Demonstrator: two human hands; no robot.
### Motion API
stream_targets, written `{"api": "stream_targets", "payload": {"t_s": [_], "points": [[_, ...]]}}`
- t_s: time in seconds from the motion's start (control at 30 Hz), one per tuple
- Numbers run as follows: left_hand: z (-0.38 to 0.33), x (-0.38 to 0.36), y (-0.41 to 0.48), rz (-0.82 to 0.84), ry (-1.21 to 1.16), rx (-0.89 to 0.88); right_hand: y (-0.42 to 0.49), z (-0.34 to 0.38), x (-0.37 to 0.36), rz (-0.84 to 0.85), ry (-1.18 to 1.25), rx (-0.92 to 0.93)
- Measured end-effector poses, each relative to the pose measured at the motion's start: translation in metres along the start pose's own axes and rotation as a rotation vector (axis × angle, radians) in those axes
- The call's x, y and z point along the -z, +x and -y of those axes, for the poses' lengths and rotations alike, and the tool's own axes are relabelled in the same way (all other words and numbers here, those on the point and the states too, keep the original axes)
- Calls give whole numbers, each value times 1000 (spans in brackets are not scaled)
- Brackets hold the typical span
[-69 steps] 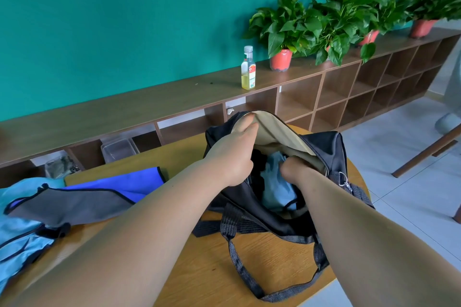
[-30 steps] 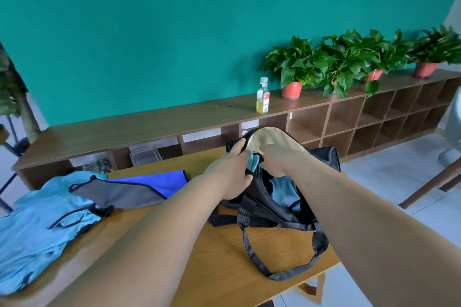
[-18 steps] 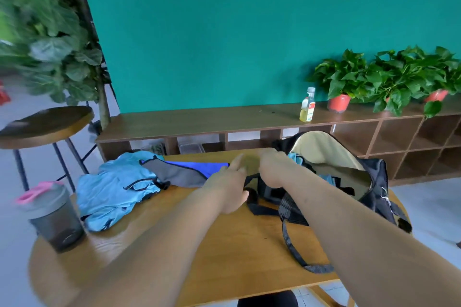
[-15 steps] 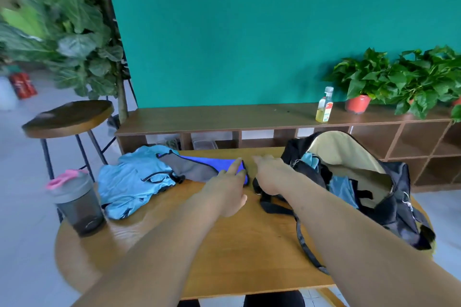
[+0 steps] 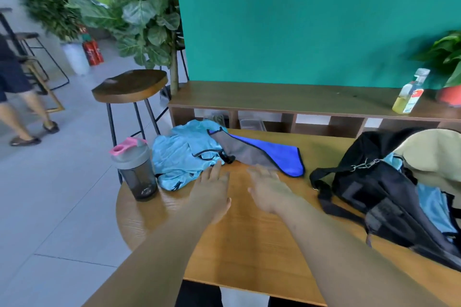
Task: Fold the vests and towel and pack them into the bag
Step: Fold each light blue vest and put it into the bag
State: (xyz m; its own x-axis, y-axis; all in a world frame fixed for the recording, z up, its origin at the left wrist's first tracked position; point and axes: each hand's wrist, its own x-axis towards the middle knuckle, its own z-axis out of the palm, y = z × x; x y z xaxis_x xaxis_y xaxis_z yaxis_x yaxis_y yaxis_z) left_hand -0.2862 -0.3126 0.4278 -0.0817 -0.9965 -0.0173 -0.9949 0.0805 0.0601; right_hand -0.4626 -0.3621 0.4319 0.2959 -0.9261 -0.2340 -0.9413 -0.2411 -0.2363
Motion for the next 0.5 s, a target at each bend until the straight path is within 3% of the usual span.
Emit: {"api": "stream_targets", "payload": {"t_s": [0.37,0.5], "points": [[46,-45,53,-210,-14,212,88,9,-42,-84,-1,-24],[54,-50,84,-235,-42,195,118,-9,-47,-88,-49,-82]]}}
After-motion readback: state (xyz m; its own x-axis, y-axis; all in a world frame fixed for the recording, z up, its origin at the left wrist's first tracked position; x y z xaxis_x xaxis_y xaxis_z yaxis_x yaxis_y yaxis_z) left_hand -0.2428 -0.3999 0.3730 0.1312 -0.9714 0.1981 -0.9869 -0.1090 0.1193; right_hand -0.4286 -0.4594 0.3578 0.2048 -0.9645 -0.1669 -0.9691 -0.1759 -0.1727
